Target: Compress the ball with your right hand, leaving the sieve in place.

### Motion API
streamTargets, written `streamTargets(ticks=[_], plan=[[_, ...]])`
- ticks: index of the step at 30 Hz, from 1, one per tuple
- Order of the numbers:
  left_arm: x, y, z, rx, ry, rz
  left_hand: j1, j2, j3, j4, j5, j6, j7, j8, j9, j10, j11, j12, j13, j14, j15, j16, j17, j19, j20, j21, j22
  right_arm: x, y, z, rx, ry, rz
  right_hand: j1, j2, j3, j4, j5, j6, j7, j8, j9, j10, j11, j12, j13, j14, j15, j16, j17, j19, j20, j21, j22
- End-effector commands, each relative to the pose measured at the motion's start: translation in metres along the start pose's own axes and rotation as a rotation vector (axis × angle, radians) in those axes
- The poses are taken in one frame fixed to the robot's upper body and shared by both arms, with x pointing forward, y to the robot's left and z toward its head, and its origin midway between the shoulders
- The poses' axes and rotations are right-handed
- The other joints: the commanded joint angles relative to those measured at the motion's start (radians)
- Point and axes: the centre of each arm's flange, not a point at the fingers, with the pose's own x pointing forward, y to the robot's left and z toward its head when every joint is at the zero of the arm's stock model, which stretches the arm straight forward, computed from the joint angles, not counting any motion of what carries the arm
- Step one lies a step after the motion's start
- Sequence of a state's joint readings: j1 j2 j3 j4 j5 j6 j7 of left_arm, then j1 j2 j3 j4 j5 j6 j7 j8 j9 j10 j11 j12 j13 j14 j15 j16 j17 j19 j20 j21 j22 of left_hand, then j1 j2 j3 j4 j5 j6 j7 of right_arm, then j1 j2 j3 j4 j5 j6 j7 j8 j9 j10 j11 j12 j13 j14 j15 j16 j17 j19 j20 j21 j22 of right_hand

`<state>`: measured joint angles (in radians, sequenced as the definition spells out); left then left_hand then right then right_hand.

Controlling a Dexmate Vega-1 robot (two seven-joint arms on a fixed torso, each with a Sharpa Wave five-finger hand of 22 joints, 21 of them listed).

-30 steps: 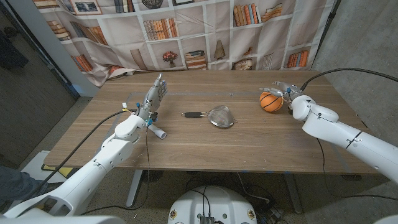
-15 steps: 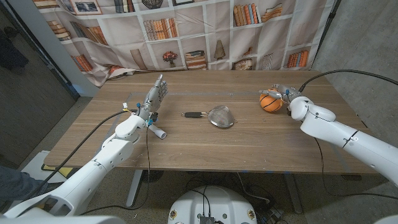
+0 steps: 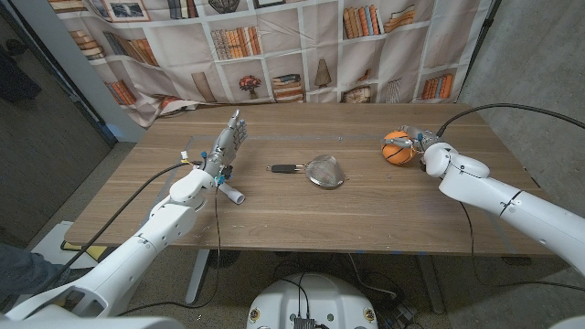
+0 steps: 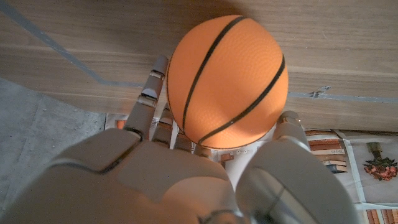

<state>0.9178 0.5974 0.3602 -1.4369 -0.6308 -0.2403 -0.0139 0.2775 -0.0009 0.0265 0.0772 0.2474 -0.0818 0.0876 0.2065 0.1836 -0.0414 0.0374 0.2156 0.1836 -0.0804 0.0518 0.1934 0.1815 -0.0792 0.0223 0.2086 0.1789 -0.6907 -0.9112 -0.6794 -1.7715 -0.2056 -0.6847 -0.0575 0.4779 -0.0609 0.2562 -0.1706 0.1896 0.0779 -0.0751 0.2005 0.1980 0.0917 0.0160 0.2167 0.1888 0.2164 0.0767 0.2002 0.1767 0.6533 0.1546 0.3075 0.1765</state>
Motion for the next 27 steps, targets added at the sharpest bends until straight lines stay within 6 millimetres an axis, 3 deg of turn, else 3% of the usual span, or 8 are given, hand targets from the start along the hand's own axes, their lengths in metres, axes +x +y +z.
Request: streamTargets(ticks=[1,2,6,11,17,21,27], plan=[[0.001,-0.001,0.0,-0.004,0.003,-0.004,0.006,-0.003,-0.003,0.0,-0.004,0.009,0.002,0.005,0.002,0.008,0.0,0.002,0.005,0.003,-0.006,0.001,0.003,-0.001,0.013,0.004,0.004,0.001,0.002,0.004,-0.03,-0.03,-0.021,0.084,0.002,0.026,-0.003,-0.001,0.03,-0.003,0.015,0.004,0.057,0.001,0.024,0.005,0.083,-0.041,0.013,0.004,0.092,-0.065,0.017,0.002],[0.001,-0.001,0.0,-0.005,0.003,-0.003,0.007,-0.002,-0.003,0.0,-0.004,0.011,0.001,0.006,0.002,0.008,-0.001,0.002,0.005,0.004,-0.006,0.001,0.003,0.002,0.015,0.004,0.004,0.001,0.002,0.005,-0.029,-0.032,-0.019,0.112,0.002,0.031,-0.001,-0.001,0.047,-0.005,0.019,0.004,0.084,-0.002,0.032,0.005,0.11,-0.053,0.014,0.005,0.124,-0.09,0.021,0.002],[0.001,-0.001,0.0,-0.007,0.005,-0.003,0.008,-0.001,-0.004,0.0,-0.005,0.015,-0.001,0.006,0.002,0.011,-0.002,0.002,0.005,0.007,-0.009,0.001,0.003,0.006,0.019,0.006,0.004,0.001,0.002,0.007,-0.036,-0.035,-0.026,0.203,0.013,0.054,-0.001,-0.001,0.137,-0.025,0.045,0.009,0.157,-0.022,0.053,0.005,0.2,-0.099,0.023,0.007,0.196,-0.147,0.027,0.003],[0.001,-0.001,0.0,-0.008,0.006,-0.003,0.009,0.001,-0.005,0.0,-0.005,0.019,-0.002,0.006,0.002,0.013,-0.006,0.002,0.005,0.008,-0.011,0.001,0.003,0.012,0.032,0.008,0.004,0.0,0.001,0.009,-0.038,-0.045,-0.059,0.315,0.047,0.096,-0.005,-0.002,0.224,-0.028,0.069,0.016,0.249,-0.047,0.079,0.006,0.295,-0.159,0.033,0.013,0.274,-0.235,0.039,0.004],[0.002,-0.001,0.001,-0.008,0.007,-0.006,0.01,0.003,-0.006,0.0,-0.006,0.025,-0.006,0.007,0.003,0.015,-0.007,0.001,0.005,0.01,-0.014,0.0,0.003,0.014,0.047,0.008,0.004,-0.002,-0.002,0.011,-0.035,-0.054,-0.087,0.378,0.065,0.121,-0.003,-0.002,0.269,-0.031,0.084,0.022,0.31,-0.058,0.096,0.008,0.35,-0.179,0.038,0.019,0.293,-0.28,0.038,0.005],[0.002,-0.002,0.002,-0.008,0.004,-0.008,0.011,0.003,-0.006,0.0,-0.007,0.026,-0.006,0.007,0.003,0.016,-0.008,0.001,0.005,0.011,-0.013,0.0,0.003,0.014,0.052,0.008,0.004,-0.003,-0.004,0.012,-0.033,-0.048,-0.097,0.437,0.081,0.141,-0.004,-0.004,0.288,-0.028,0.088,0.025,0.345,-0.059,0.104,0.01,0.395,-0.192,0.039,0.023,0.317,-0.333,0.044,0.007],[0.003,-0.002,0.002,-0.007,0.007,-0.009,0.012,0.004,-0.007,0.0,-0.008,0.029,-0.008,0.007,0.003,0.02,-0.009,0.002,0.005,0.012,-0.013,0.0,0.003,0.016,0.054,0.008,0.004,-0.01,-0.011,0.016,-0.023,-0.048,-0.145,0.445,0.086,0.143,0.002,-0.007,0.286,-0.026,0.086,0.026,0.351,-0.056,0.104,0.01,0.402,-0.196,0.037,0.026,0.308,-0.334,0.04,0.007]])
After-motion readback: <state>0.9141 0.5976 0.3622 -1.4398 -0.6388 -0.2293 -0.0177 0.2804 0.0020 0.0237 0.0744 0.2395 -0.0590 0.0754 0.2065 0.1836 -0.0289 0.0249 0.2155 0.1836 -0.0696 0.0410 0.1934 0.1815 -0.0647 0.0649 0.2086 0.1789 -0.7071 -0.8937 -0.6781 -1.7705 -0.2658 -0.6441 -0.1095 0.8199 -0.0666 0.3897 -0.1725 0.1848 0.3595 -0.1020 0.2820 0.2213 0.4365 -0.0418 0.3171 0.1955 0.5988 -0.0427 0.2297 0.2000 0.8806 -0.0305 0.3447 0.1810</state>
